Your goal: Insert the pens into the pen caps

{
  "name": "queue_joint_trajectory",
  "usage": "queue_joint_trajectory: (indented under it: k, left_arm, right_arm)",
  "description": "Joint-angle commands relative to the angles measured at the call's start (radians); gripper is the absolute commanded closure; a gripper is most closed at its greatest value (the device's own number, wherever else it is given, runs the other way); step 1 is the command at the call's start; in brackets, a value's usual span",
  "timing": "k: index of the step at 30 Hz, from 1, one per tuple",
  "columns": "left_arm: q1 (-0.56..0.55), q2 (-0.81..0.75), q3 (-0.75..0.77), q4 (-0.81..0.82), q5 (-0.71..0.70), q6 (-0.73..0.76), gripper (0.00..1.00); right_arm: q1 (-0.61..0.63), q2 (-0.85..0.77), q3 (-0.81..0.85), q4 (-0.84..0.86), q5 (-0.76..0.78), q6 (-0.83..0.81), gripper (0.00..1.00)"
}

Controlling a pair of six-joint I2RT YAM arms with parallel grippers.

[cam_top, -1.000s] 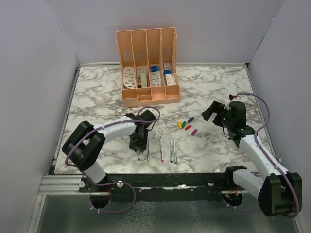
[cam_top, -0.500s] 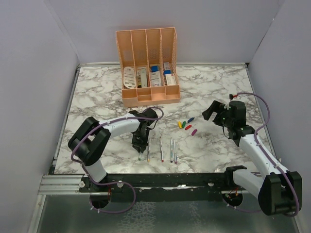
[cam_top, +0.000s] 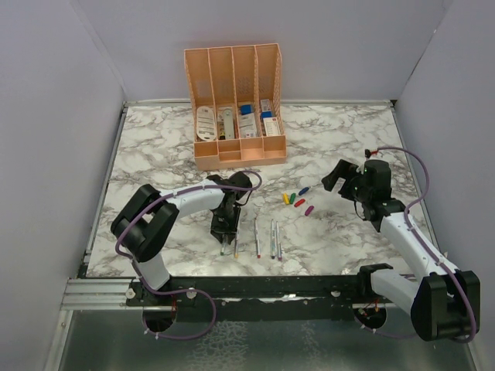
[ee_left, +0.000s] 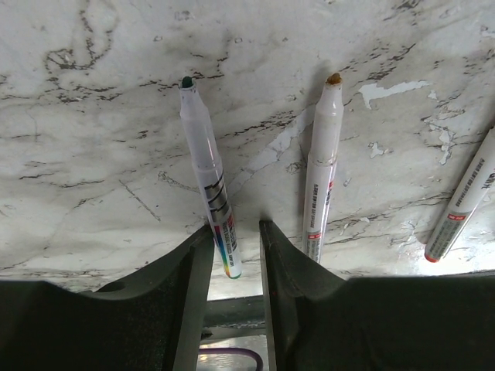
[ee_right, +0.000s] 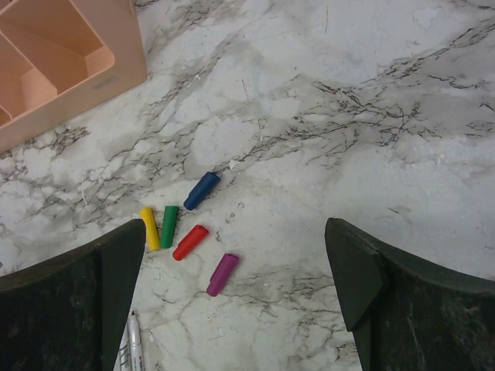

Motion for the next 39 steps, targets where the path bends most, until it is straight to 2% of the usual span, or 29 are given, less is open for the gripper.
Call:
queue_joint_trajectory:
  k: [1, 8, 10, 18, 29, 35, 39]
  left_arm:
    - [-0.017, 0.19, -0.128, 0.176, -0.054, 0.0, 0.65]
    - [-0.012, 0.199, -0.128, 0.177, -0.097, -0.013, 0.65]
    - [-0.009, 0.207, -0.12, 0.177, -0.107, -0.018, 0.69]
    - [0.002, 0.239, -0.121, 0.193, -0.153, -0.042, 1.0]
    - [0.009, 0.247, -0.145, 0.252, -0.177, -0.037, 1.0]
    - [0.009, 0.228, -0.132, 0.251, -0.211, -0.031, 1.0]
    - [0.01, 0.212, -0.133, 0.25, -0.224, -0.029, 1.0]
  right_arm:
    - [0.003, -0.001, 0.036, -0.005, 0.022, 0.004, 0.01]
    - [0.003, -0.009, 0.029, -0.005, 0.021, 0.004, 0.01]
    - [0.003, -0.012, 0.03, -0.006, 0.022, 0.002, 0.01]
    - [0.002, -0.017, 0.039, -0.015, 0.025, -0.004, 0.01]
    - [0.004, 0.027, 0.059, -0.064, -0.014, -0.068, 0.02]
    - [0.004, 0.073, 0.072, -0.113, -0.004, -0.065, 0.07]
    - [0.007, 0.057, 0.076, -0.129, 0.013, -0.061, 0.15]
